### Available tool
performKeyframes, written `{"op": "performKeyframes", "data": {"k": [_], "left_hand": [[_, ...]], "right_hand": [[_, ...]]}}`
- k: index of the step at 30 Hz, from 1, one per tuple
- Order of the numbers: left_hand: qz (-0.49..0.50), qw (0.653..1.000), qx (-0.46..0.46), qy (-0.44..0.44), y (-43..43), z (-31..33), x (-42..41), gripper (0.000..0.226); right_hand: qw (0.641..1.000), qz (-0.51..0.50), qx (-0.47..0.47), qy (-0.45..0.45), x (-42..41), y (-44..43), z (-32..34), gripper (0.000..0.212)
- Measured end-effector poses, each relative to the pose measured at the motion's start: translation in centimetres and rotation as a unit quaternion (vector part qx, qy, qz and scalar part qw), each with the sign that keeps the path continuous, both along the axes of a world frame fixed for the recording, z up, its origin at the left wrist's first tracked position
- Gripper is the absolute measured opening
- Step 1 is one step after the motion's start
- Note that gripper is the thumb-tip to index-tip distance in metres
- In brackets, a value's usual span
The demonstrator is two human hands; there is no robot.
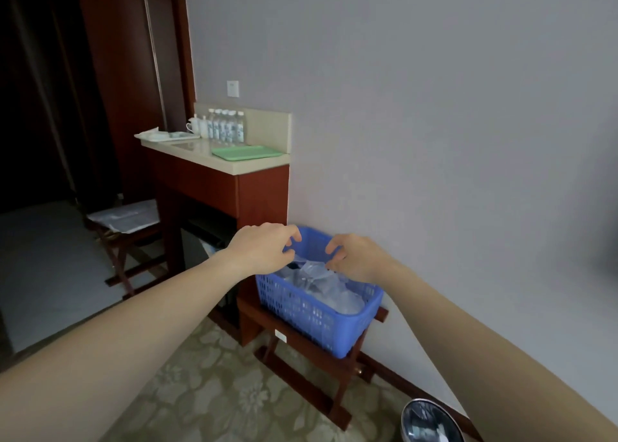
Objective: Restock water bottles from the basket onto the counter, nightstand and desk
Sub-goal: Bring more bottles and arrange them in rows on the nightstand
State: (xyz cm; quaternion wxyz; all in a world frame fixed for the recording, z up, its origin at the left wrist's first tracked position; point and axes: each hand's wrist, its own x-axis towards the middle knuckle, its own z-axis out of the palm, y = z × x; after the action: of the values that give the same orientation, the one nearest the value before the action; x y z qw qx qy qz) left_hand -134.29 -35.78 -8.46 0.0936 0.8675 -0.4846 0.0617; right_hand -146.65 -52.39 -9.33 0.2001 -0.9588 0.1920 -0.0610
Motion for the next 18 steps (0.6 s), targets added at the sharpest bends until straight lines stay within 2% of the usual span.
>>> {"op": "performKeyframes", "data": {"k": [9, 18], "left_hand": [[-0.008, 1.0, -0.004, -0.006, -10.8, -0.8, 10.4, 0.037], [0.002, 0.999, 0.019, 0.031, -16.4, -3.7, 18.3, 0.035]], "right_hand": [[1.0, -0.013, -0.019, 0.001, 9.5, -10.6, 0.8, 0.03], [0.999, -0.003, -0.001, 0.035, 16.8, -17.0, -2.3, 0.029]]}}
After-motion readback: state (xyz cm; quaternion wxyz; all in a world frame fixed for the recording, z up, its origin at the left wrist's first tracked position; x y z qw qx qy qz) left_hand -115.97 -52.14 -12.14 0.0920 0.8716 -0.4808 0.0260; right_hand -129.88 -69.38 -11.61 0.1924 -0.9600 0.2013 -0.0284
